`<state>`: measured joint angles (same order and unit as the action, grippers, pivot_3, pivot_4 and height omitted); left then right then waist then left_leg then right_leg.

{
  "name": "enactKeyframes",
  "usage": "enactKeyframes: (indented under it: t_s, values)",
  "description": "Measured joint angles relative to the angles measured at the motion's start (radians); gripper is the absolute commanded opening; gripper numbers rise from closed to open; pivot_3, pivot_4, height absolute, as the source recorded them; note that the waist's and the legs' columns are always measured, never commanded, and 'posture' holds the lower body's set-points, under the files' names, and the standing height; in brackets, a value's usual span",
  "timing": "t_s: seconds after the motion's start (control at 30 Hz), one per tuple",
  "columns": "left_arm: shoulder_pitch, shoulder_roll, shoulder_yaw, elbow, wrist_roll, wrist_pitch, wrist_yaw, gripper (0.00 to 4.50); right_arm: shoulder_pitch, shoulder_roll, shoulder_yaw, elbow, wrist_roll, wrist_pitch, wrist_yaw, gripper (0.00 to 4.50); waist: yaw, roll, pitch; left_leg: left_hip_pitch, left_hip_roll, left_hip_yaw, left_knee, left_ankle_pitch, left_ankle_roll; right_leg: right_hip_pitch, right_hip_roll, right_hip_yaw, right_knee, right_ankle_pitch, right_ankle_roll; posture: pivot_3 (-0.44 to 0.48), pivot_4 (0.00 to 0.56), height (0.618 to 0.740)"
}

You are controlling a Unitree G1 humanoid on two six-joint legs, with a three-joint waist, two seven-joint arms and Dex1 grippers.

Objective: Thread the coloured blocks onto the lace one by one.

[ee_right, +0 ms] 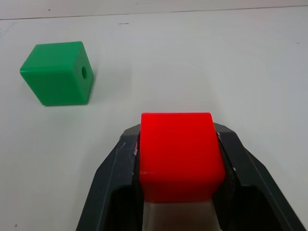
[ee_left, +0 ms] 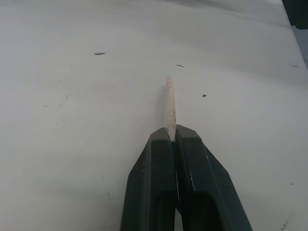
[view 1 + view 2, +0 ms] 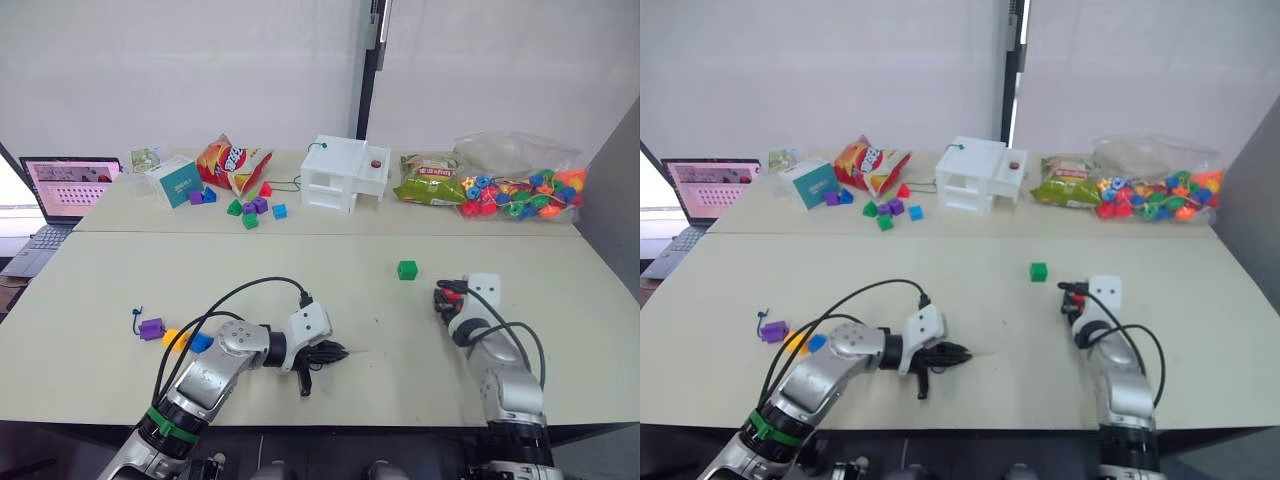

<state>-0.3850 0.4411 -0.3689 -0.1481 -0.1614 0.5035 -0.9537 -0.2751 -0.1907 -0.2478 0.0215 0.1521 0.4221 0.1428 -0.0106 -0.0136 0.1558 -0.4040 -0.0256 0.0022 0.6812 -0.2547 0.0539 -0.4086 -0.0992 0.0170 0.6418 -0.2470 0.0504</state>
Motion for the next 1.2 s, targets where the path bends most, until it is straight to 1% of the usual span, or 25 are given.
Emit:
enactKeyframes:
  t_s: [0.07, 0.1, 0.13, 0.17, 0.27, 0.33, 0.37, 0.47, 0.6, 0.67, 0.7, 0.77, 0.83, 0.87, 0.9, 1.0, 1.07, 1.1, 1.13, 1.2]
  values:
    - [0.001, 0.008, 0.000, -0.002, 0.000, 0.000, -0.002, 0.00, 0.035, 0.020, 0.012, -0.079, 0.009, 0.020, -0.015, 1.21, 0.000, 0.001, 0.000, -0.001, 0.000, 0.000, 0.000, 0.000, 0.000, -0.001, 0.000, 0.000, 0.000, 0.000, 0.000, 0.000, 0.150, 0.740]
    - [0.003, 0.018, 0.002, -0.005, 0.000, 0.000, -0.002, 0.00, 0.073, 0.034, 0.033, -0.174, 0.017, 0.052, -0.022, 1.21, 0.000, 0.002, 0.000, -0.002, 0.000, 0.000, -0.001, 0.000, 0.000, -0.003, 0.000, 0.000, 0.001, 0.000, 0.000, 0.000, 0.150, 0.740]
    - [0.007, 0.029, 0.005, -0.009, 0.000, 0.000, -0.003, 0.00, 0.096, 0.044, 0.047, -0.232, 0.023, 0.068, -0.025, 1.21, -0.001, 0.002, 0.000, -0.002, 0.001, 0.000, -0.001, 0.000, 0.000, -0.004, 0.000, 0.001, 0.004, 0.000, 0.000, 0.000, 0.150, 0.740]
    - [0.006, 0.036, 0.008, -0.014, 0.000, 0.000, -0.003, 0.00, 0.138, 0.057, 0.080, -0.343, 0.029, 0.115, -0.034, 1.21, -0.001, 0.002, -0.001, -0.004, 0.001, 0.000, -0.001, 0.000, 0.000, -0.006, 0.000, 0.001, 0.006, 0.000, 0.000, 0.000, 0.150, 0.740]
    - [0.016, 0.064, 0.030, -0.036, -0.003, 0.000, -0.005, 0.00, 0.262, 0.086, 0.214, -0.616, 0.044, 0.238, -0.059, 1.21, -0.001, 0.003, -0.001, -0.008, 0.001, 0.000, -0.001, 0.001, -0.001, -0.011, 0.001, 0.002, 0.006, 0.000, 0.000, 0.000, 0.150, 0.740]
    - [0.031, 0.081, 0.048, -0.059, -0.013, 0.004, -0.005, 0.00, 0.368, 0.097, 0.325, -0.752, 0.049, 0.326, -0.081, 1.21, -0.001, 0.003, -0.001, -0.008, 0.001, 0.000, -0.001, 0.001, -0.001, -0.011, 0.001, 0.001, 0.005, 0.000, 0.000, 0.000, 0.150, 0.740]
    - [0.039, 0.090, 0.056, -0.063, -0.020, 0.008, -0.005, 0.00, 0.400, 0.101, 0.366, -0.780, 0.050, 0.357, -0.090, 1.21, -0.001, 0.003, -0.001, -0.008, 0.001, 0.001, -0.001, 0.001, -0.001, -0.011, 0.000, 0.002, 0.005, 0.000, 0.000, 0.000, 0.150, 0.740]
    - [0.054, 0.106, 0.068, -0.088, -0.035, 0.033, -0.002, 0.00, 0.441, 0.095, 0.420, -0.799, 0.036, 0.391, -0.107, 1.21, 0.003, 0.002, -0.001, -0.006, 0.000, 0.001, 0.001, 0.001, -0.001, -0.009, -0.001, 0.001, 0.003, 0.000, 0.000, 0.000, 0.150, 0.740]
    - [0.077, 0.139, 0.082, -0.139, -0.050, 0.067, -0.001, 0.00, 0.484, 0.106, 0.457, -0.716, 0.026, 0.364, -0.106, 1.21, 0.000, 0.002, -0.001, -0.001, 0.001, 0.001, 0.000, 0.001, -0.001, -0.006, 0.001, 0.001, 0.003, -0.001, -0.002, 0.000, 0.150, 0.740]
    - [0.078, 0.141, 0.089, -0.154, -0.059, 0.073, 0.002, 0.00, 0.489, 0.127, 0.450, -0.701, 0.028, 0.337, -0.106, 2.27, 0.000, 0.001, -0.001, 0.000, 0.003, 0.000, 0.000, 0.001, -0.001, -0.003, 0.002, 0.000, 0.002, -0.002, -0.003, 0.000, 0.150, 0.740]
    - [0.079, 0.141, 0.091, -0.158, -0.063, 0.077, 0.004, 0.00, 0.489, 0.133, 0.445, -0.699, 0.029, 0.330, -0.106, 2.44, 0.001, 0.001, -0.001, 0.000, 0.003, 0.000, 0.000, 0.001, -0.002, -0.004, 0.003, 0.000, 0.003, -0.002, -0.003, 0.000, 0.150, 0.740]
    - [0.084, 0.141, 0.093, -0.165, -0.068, 0.085, 0.008, 0.00, 0.485, 0.140, 0.434, -0.700, 0.029, 0.322, -0.107, 3.18, 0.003, 0.001, -0.001, 0.000, 0.003, -0.001, -0.001, 0.002, -0.002, -0.004, 0.003, -0.001, 0.004, -0.002, -0.004, 0.000, 0.150, 0.740]
    - [0.091, 0.141, 0.093, -0.167, -0.075, 0.091, 0.017, 0.00, 0.484, 0.121, 0.421, -0.711, 0.030, 0.328, -0.100, 3.93, 0.003, 0.001, -0.001, -0.001, 0.003, -0.001, -0.001, 0.002, -0.002, -0.005, 0.003, 0.000, 0.004, -0.002, -0.004, 0.000, 0.150, 0.740]
    - [0.094, 0.141, 0.093, -0.168, -0.076, 0.093, 0.022, 0.00, 0.478, 0.107, 0.410, -0.730, 0.037, 0.342, -0.088, 4.24, 0.002, 0.002, -0.001, -0.002, 0.003, -0.001, -0.001, 0.002, -0.002, -0.006, 0.002, 0.000, 0.004, -0.002, -0.004, 0.000, 0.150, 0.740]
    - [0.098, 0.141, 0.094, -0.171, -0.077, 0.096, 0.025, 0.00, 0.467, 0.085, 0.395, -0.754, 0.054, 0.361, -0.073, 4.44, 0.002, 0.002, -0.001, -0.002, 0.003, 0.000, -0.001, 0.002, -0.002, -0.006, 0.002, 0.000, 0.004, -0.002, -0.004, 0.000, 0.150, 0.740]
    - [0.115, 0.143, 0.097, -0.185, -0.079, 0.111, 0.034, 0.00, 0.395, 0.023, 0.321, -0.841, 0.115, 0.431, -0.017, 4.44, 0.002, 0.001, -0.001, -0.002, 0.003, -0.001, -0.001, 0.002, -0.002, -0.006, 0.003, -0.001, 0.004, -0.002, -0.004, 0.000, 0.150, 0.740]
    - [0.120, 0.149, 0.102, -0.200, -0.086, 0.116, 0.035, 0.00, 0.331, -0.053, 0.273, -0.871, 0.208, 0.517, 0.057, 4.44, -0.001, 0.001, -0.001, -0.002, 0.003, -0.001, -0.001, 0.002, -0.002, -0.006, 0.003, 0.000, 0.004, -0.002, -0.004, 0.000, 0.150, 0.740]
    - [0.122, 0.155, 0.108, -0.212, -0.095, 0.120, 0.035, 0.00, 0.289, -0.112, 0.237, -0.880, 0.272, 0.570, 0.117, 4.44, 0.000, 0.001, -0.001, -0.001, 0.003, -0.001, -0.001, 0.001, -0.002, -0.004, 0.003, -0.001, 0.003, -0.002, -0.004, 0.000, 0.150, 0.740]
    - [0.124, 0.159, 0.112, -0.217, -0.100, 0.126, 0.034, 0.00, 0.262, -0.151, 0.216, -0.880, 0.316, 0.602, 0.160, 4.44, 0.000, 0.001, -0.001, -0.001, 0.003, -0.001, -0.001, 0.001, -0.002, -0.004, 0.003, -0.001, 0.003, -0.002, -0.004, 0.000, 0.150, 0.740]
    - [0.125, 0.161, 0.116, -0.228, -0.119, 0.148, 0.031, 0.00, 0.191, -0.273, 0.187, -0.860, 0.423, 0.660, 0.287, 4.44, 0.001, 0.002, -0.001, -0.001, 0.003, -0.001, -0.001, 0.001, -0.002, -0.003, 0.002, -0.002, 0.001, -0.002, -0.004, 0.000, 0.150, 0.740]
